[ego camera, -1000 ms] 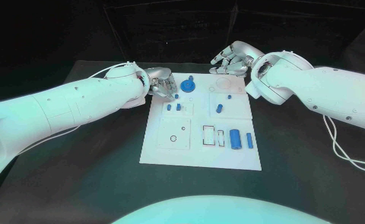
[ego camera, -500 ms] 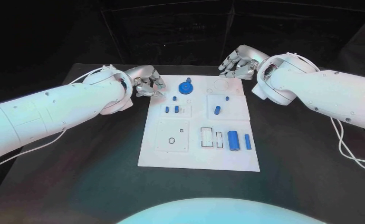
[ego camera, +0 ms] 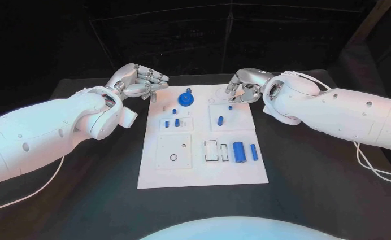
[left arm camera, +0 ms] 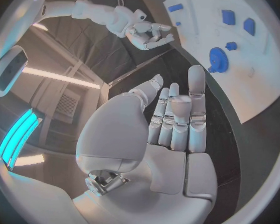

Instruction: Assemble the parts on the task board

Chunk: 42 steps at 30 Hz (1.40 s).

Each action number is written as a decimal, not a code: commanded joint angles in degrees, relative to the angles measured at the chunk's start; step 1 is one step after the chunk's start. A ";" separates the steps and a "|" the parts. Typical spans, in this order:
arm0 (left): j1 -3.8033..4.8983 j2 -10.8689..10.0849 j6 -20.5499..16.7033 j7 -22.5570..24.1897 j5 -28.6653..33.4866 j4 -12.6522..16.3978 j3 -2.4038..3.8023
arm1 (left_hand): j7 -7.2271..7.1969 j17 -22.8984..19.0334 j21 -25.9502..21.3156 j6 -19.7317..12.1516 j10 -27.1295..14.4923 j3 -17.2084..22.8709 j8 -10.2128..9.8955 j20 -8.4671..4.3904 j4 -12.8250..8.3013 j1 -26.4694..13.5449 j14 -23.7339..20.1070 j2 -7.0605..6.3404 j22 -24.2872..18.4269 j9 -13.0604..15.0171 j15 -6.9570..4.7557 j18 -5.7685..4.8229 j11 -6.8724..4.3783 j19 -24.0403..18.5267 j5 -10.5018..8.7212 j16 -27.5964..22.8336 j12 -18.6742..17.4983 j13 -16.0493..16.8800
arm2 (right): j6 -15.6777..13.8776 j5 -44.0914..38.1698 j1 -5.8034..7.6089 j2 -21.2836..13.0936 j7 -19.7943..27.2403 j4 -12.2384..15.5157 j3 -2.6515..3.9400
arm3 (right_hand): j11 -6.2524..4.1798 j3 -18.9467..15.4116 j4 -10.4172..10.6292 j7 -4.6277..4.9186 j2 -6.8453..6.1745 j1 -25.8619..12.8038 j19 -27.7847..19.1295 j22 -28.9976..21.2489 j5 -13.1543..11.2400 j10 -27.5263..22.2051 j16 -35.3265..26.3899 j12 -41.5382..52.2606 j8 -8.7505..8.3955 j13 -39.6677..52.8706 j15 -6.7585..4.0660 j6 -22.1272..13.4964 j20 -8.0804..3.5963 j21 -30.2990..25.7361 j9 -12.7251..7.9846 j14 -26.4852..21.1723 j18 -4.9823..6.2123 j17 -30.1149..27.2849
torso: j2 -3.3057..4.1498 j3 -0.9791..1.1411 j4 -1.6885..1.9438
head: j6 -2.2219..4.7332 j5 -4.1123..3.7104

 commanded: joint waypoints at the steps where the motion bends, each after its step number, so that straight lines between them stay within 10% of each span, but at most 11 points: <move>1: -0.13 -0.42 -1.25 6.61 17.02 1.40 -0.01 | -0.10 -1.18 -0.52 0.32 0.61 0.10 0.24 0.07 0.22 0.09 -0.80 0.71 -0.26 -0.04 0.01 0.68 -0.12 -0.54 -0.14 -0.73 0.56 0.16 | 0.50 -5.29 -0.43 -0.02 -0.22 0.36 0.03 | 0.17 -0.29 0.29 0.40 -0.74 -0.03 -0.13 -0.37 -0.62 -0.60 -0.15 -0.40 -0.34 -0.87 0.43 -0.40 0.53 -0.30 -0.03 1.70 1.07 -0.07 | -0.02 -0.04 0.07 | 0.13 -0.90; 42: -0.56 -2.00 -1.04 7.15 21.64 1.90 -0.06 | -0.22 -3.18 -1.36 0.89 1.38 -0.10 0.82 -0.17 0.22 0.12 -1.78 0.70 -0.87 0.01 -0.23 0.65 -0.40 -0.73 -0.14 -1.91 1.90 0.51 | 9.74 -7.83 -1.78 1.69 -3.97 -0.66 -0.04 | -0.41 4.96 -0.26 -0.15 0.76 1.71 0.85 0.98 -0.79 2.89 -0.10 -1.31 0.00 -7.86 -0.02 2.77 0.38 0.56 0.26 1.75 0.93 -0.60 | 0.03 -0.05 0.04 | -0.51 -0.58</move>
